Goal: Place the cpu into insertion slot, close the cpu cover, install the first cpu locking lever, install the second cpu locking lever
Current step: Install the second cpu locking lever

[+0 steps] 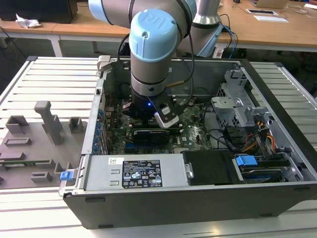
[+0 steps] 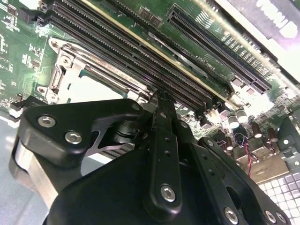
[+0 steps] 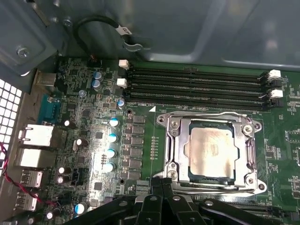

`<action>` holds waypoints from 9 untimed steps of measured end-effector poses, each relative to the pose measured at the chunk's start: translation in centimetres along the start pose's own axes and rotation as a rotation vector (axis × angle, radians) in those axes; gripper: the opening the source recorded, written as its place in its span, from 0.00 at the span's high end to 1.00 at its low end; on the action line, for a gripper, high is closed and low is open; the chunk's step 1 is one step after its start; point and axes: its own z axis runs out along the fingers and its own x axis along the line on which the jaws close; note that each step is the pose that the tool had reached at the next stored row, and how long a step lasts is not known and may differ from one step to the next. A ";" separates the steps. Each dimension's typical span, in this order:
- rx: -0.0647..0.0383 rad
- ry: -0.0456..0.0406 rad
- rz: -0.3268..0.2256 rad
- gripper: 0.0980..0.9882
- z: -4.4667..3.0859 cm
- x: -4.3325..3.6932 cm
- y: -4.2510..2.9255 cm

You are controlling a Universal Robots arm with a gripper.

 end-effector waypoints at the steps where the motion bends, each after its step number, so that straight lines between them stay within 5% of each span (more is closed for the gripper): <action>1: -0.002 -0.0002 0.000 0.99 0.04 0.01 0.02; 9: -0.016 -0.0013 0.000 0.99 0.48 0.41 0.25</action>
